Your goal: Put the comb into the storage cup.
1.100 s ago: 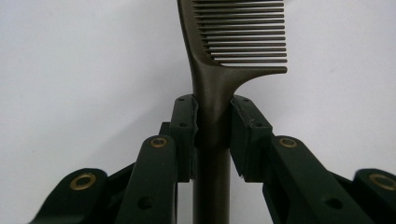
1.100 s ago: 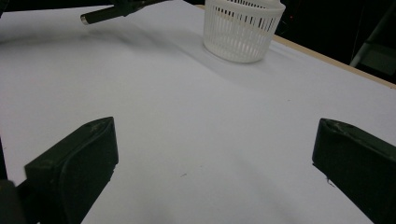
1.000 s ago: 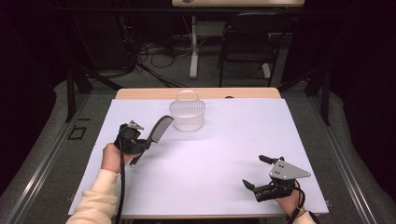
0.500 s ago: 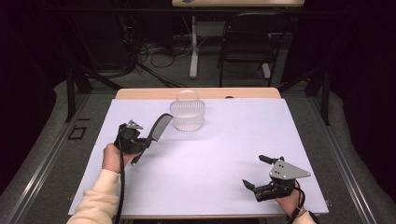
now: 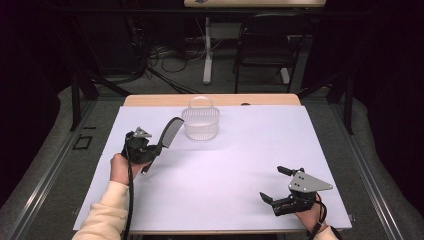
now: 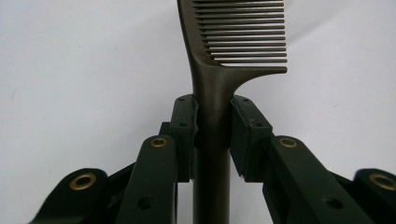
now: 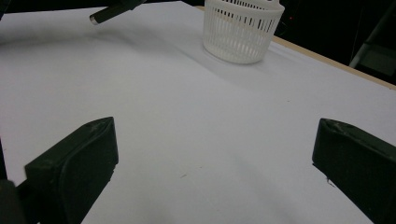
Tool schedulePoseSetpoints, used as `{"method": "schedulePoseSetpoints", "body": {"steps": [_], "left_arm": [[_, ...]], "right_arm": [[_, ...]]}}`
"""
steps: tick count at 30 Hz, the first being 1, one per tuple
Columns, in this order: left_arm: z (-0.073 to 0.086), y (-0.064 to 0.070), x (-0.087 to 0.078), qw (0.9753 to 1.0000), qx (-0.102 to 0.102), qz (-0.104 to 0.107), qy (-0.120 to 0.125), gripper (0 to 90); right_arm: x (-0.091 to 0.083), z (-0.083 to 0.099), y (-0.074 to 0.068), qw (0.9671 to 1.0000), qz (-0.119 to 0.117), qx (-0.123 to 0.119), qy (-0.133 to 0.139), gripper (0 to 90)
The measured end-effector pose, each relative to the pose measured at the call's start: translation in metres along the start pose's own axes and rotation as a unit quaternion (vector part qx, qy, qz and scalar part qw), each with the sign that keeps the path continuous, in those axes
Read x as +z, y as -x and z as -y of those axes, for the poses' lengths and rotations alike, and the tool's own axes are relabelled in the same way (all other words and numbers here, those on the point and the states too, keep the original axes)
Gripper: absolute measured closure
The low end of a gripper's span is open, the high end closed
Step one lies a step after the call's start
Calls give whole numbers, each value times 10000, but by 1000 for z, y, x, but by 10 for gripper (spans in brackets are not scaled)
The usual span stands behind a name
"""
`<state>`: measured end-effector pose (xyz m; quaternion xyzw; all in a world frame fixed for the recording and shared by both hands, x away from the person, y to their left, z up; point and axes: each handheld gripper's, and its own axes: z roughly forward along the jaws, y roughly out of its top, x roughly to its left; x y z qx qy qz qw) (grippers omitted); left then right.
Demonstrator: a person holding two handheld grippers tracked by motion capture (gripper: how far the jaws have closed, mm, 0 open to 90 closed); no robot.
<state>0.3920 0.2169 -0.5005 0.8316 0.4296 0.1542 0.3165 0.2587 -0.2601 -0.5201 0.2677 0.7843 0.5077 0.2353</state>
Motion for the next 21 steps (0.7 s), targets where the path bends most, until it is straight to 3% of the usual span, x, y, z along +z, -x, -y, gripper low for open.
{"method": "schedulePoseSetpoints", "body": {"steps": [21], "left_arm": [[-7, -3, -2, 9994, -10, -90, 344, 723]], "right_arm": [[1, 0, 0, 10000, 1, 5, 20, 0]]}}
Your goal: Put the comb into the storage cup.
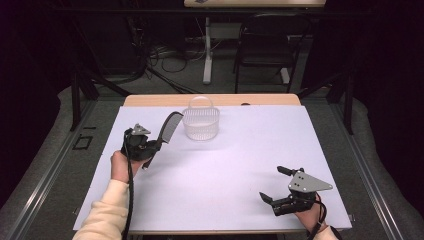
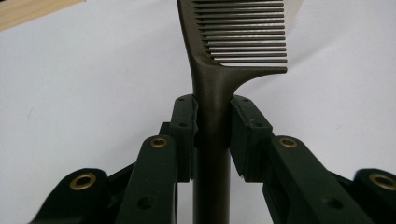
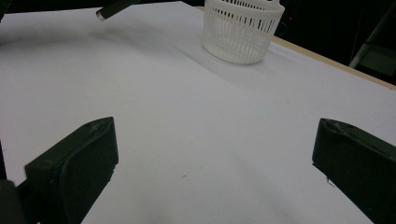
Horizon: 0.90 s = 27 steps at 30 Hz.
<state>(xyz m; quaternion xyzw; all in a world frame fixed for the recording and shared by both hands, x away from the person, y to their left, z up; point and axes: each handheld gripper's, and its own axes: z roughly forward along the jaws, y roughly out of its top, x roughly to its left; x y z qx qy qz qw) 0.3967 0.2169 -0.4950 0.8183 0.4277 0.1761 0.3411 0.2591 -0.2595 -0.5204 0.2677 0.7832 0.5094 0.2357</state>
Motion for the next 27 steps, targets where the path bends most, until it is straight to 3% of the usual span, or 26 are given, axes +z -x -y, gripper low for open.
{"method": "schedulePoseSetpoints", "body": {"steps": [27], "left_arm": [[-12, 0, -7, 9993, 55, -91, 366, 723]], "right_arm": [[2, 0, 0, 10000, -16, 2, -16, 0]]}}
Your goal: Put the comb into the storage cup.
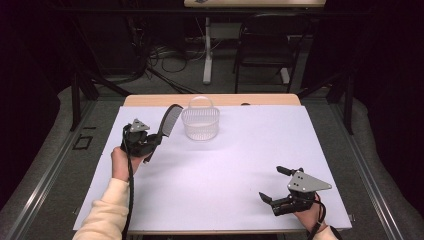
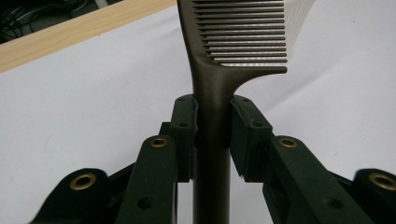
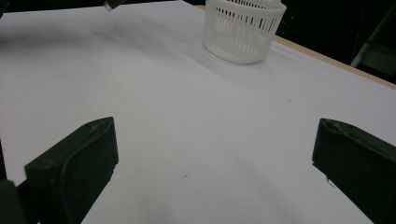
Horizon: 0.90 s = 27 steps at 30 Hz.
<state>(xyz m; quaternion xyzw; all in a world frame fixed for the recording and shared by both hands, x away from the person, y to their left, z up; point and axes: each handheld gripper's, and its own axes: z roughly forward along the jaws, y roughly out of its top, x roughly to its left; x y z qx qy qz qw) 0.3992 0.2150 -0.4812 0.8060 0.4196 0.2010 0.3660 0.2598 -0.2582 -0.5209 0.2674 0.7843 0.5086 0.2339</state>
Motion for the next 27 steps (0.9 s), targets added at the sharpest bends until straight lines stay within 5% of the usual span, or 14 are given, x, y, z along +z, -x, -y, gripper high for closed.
{"method": "schedulePoseSetpoints", "body": {"steps": [27], "left_arm": [[-11, -1, -1, 9994, -4, 191, 273, 723]], "right_arm": [[1, 0, 0, 10000, -13, 1, -34, 0]]}}
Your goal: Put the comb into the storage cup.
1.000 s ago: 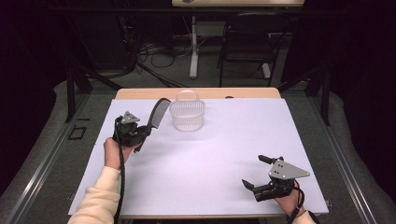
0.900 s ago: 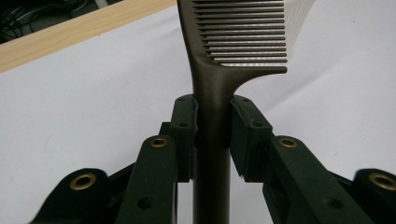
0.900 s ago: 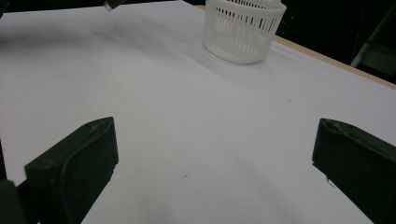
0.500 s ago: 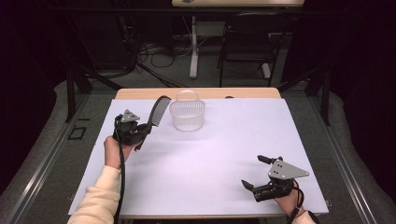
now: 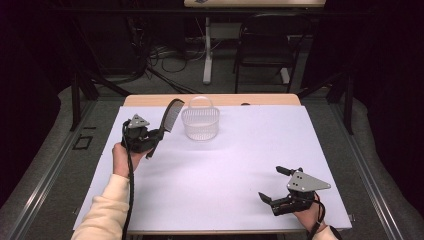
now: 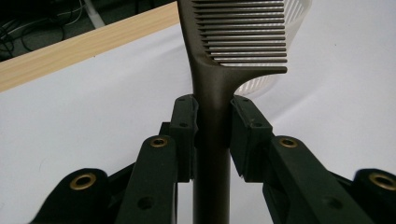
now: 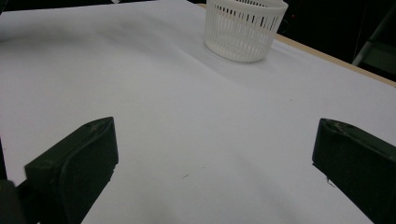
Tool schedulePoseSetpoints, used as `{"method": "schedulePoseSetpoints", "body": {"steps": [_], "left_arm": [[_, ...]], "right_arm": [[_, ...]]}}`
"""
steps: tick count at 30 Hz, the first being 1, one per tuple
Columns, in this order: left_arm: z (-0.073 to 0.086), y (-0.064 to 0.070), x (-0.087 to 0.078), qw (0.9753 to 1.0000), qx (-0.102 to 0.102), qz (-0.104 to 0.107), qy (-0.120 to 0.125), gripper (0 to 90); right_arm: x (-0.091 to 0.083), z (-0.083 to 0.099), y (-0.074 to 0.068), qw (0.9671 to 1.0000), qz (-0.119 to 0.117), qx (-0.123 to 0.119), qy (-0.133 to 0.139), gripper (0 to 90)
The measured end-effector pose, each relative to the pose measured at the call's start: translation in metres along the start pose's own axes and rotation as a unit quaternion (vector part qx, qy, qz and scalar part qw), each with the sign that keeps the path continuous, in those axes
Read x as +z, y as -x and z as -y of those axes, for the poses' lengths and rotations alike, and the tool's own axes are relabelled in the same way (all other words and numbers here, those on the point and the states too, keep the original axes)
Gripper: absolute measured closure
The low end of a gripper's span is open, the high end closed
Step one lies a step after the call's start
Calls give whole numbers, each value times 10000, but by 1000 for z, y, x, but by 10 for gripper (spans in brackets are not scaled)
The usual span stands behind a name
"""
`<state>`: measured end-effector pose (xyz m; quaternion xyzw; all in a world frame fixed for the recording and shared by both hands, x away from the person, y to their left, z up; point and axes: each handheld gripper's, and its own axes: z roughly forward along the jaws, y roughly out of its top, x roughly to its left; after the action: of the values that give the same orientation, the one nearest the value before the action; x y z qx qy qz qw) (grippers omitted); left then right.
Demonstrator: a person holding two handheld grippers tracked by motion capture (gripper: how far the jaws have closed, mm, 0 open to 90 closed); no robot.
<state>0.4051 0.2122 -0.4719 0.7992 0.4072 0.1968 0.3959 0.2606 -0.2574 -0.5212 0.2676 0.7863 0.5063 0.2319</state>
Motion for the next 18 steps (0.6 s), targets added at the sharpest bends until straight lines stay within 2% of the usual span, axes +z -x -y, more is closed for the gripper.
{"method": "schedulePoseSetpoints", "body": {"steps": [18], "left_arm": [[-16, -3, 3, 9999, 114, -37, 98, 723]], "right_arm": [[0, 0, 0, 10000, 0, 7, 0, 0]]}}
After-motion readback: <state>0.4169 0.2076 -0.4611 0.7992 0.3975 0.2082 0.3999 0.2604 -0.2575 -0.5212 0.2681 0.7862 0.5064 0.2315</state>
